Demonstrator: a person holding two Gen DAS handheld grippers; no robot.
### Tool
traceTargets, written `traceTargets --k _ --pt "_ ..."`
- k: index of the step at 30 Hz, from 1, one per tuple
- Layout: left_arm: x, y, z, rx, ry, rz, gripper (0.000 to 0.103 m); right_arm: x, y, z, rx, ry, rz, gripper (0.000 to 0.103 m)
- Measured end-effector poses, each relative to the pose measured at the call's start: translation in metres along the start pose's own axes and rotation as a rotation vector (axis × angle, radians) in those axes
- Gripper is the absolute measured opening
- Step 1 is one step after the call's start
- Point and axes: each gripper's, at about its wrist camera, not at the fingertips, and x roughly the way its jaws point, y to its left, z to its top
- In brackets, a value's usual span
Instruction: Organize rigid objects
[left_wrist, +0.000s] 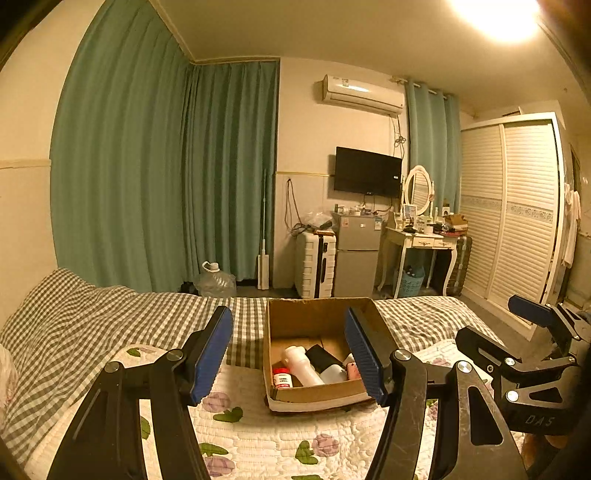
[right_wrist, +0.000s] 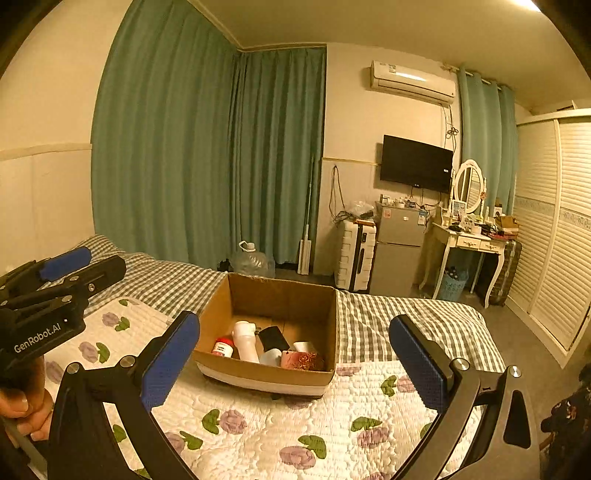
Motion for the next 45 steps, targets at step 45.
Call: traceTargets --k 45 --pt "0.002 -0.003 0.001 0.011 0.023 0.003 0.066 0.004 0.003 -0.012 0.009 0.034 -0.006 0.103"
